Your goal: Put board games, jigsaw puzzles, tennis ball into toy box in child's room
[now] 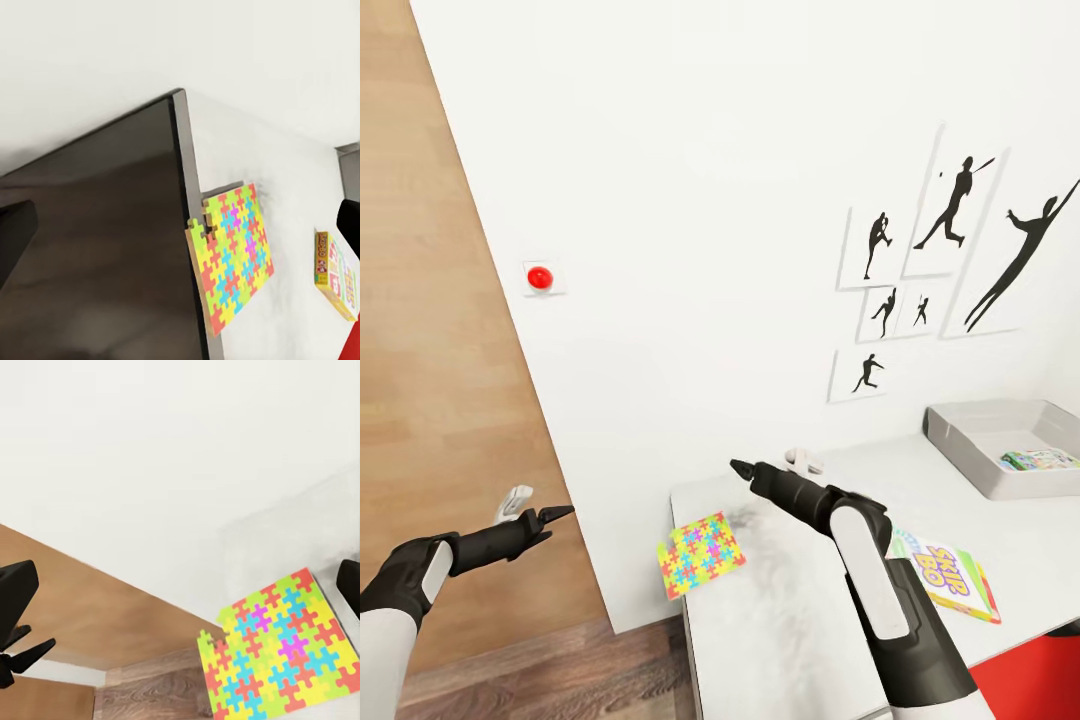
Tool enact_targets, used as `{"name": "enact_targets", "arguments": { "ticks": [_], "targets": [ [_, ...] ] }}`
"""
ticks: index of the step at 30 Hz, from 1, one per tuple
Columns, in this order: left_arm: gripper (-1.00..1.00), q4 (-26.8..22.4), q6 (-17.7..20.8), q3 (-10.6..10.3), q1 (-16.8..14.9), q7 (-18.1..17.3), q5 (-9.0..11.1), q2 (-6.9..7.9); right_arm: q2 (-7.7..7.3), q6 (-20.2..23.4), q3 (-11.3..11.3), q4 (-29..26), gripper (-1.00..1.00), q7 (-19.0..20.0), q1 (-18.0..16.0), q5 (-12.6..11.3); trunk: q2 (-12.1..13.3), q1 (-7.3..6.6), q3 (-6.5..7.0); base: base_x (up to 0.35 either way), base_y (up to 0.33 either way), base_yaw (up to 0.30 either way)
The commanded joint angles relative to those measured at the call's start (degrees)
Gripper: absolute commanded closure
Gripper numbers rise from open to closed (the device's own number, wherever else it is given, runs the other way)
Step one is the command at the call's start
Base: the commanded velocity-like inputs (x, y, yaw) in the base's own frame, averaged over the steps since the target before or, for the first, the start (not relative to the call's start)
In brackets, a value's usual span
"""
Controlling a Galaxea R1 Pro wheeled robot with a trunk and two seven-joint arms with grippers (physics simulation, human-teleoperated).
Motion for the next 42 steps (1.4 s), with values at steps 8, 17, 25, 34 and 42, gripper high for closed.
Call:
{"name": "enact_targets", "arguments": {
  "ticks": [8,17,25,34,42],
  "targets": [
    [-1.00,0.0,0.4,0.3,-0.1,-0.1,-0.1,-0.02,0.16,6.5,-0.6,-1.5,-1.00,-0.7,-0.1,-0.5,-0.1,0.04,-0.14,0.000,0.000,0.000],
    [-1.00,0.0,0.4,0.2,-0.1,-0.1,-0.2,-0.02,0.13,7.3,-1.0,-1.5,-1.00,-0.7,-0.1,-0.5,-0.1,0.04,-0.14,0.034,-0.111,0.000],
    [-1.00,0.0,0.4,0.3,-0.1,-0.1,-0.2,-0.02,0.13,7.3,-0.9,-1.4,-1.00,-0.7,-0.1,-0.5,-0.1,0.04,-0.14,0.066,-0.166,0.000],
    [-1.00,0.0,0.5,0.3,-0.1,-0.3,-0.2,-0.02,0.21,7.2,-0.9,-1.3,-1.00,-0.7,-0.1,-0.5,-0.1,0.04,-0.14,0.008,-0.171,0.000],
    [-1.00,0.0,0.6,0.3,-0.1,-0.7,-0.1,-0.02,0.29,7.1,-0.8,-1.2,-1.00,-0.8,-0.1,-0.5,-0.9,0.48,-0.49,0.000,-0.013,0.000]
  ]
}}
